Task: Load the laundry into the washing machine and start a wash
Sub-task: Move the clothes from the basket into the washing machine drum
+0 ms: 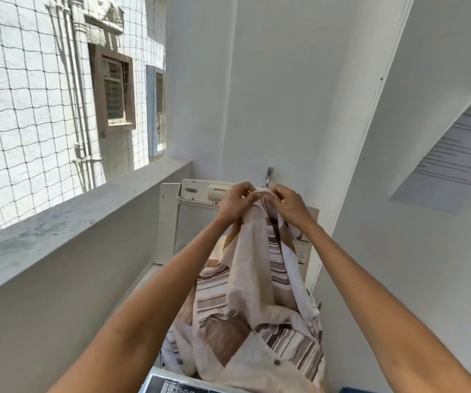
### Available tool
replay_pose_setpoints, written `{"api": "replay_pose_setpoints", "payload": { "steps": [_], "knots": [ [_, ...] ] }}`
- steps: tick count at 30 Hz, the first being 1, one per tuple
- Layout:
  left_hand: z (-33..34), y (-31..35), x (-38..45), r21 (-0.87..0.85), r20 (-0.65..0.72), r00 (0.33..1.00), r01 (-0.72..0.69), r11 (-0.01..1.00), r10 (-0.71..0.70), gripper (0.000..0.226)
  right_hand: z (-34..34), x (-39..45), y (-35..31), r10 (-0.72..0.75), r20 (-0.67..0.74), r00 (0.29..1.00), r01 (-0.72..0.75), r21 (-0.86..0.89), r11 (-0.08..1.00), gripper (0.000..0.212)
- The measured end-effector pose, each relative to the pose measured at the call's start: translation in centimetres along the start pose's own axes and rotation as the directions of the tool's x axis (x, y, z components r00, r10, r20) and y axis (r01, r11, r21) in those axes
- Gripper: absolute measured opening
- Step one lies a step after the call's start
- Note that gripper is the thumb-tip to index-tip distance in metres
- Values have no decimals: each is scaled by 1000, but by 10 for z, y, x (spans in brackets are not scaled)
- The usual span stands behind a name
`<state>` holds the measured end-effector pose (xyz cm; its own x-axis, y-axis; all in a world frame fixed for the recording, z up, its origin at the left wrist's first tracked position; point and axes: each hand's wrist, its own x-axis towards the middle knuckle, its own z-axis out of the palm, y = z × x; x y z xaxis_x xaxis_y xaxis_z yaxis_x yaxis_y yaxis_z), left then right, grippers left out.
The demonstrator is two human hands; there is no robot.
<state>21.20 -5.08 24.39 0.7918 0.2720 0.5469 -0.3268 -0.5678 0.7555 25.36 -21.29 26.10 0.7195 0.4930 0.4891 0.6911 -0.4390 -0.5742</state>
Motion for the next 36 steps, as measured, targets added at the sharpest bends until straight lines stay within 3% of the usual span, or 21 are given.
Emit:
{"api": "replay_pose_setpoints", "payload": {
  "steps": [4, 5, 7, 9, 12, 14, 17, 19, 20, 23, 26, 29, 32, 34, 36],
  "knots": [
    [-2, 8, 4, -128, -167, 985, 8, 992, -29, 11, 6, -18, 34, 120, 182, 976, -110, -62, 992, 38],
    [-5, 9, 7, -164, -226, 971, 39, 986, -76, 12, 6, -22, 45, 151, 228, 962, -128, -113, 985, 41],
    [-14, 5, 11, -226, -333, 918, 143, 963, -215, 13, 1, -29, 60, 214, 284, 935, -168, -179, 969, 25],
    [-25, -8, 13, -209, -364, 878, 247, 946, -310, 18, -13, -28, 62, 237, 252, 938, -195, -181, 964, 40],
    [-36, -24, 12, -74, -317, 890, 321, 944, -328, 22, -36, -4, 36, 214, 123, 969, -194, -156, 969, 50],
    [-35, -21, 11, -153, -227, 941, 219, 963, -250, 37, -48, 21, 5, 173, 40, 984, -168, -100, 981, 47],
    [-23, -2, 10, -287, 43, 993, 115, 951, -107, 60, -56, 56, -51, 38, -75, 996, -38, -5, 999, 49],
    [-12, 12, 10, -285, 207, 976, 131, 950, -73, 57, -53, 68, -78, -21, -115, 993, 24, 24, 999, 47],
    [-7, 16, 12, -275, 205, 976, 133, 952, -77, 46, -49, 70, -86, -44, -105, 994, 48, 31, 998, 43],
    [-3, 21, 15, -346, 15, 990, 136, 928, -139, 18, -30, 58, -78, -35, -17, 999, 37, 139, 990, 14],
    [-12, 16, 16, -444, -52, 978, 160, 882, -204, 22, -12, 24, -35, 66, 148, 987, -98, 218, 971, 33],
    [-30, 9, 18, -479, -98, 964, 173, 860, -249, 21, 4, -10, 17, 146, 335, 931, -171, 47, 984, 8],
    [-47, -6, 17, -440, -142, 948, 198, 876, -286, 18, 6, -32, 51, 265, 384, 885, -265, -55, 963, 43],
    [-55, -21, 14, -375, -121, 943, 246, 894, -310, 18, -2, -34, 56, 256, 380, 889, -268, -22, 963, 36],
    [-61, -33, 10, -297, 26, 931, 355, 887, -364, 25, -10, -28, 47, 215, 316, 924, -219, -24, 975, 22]
  ]
}}
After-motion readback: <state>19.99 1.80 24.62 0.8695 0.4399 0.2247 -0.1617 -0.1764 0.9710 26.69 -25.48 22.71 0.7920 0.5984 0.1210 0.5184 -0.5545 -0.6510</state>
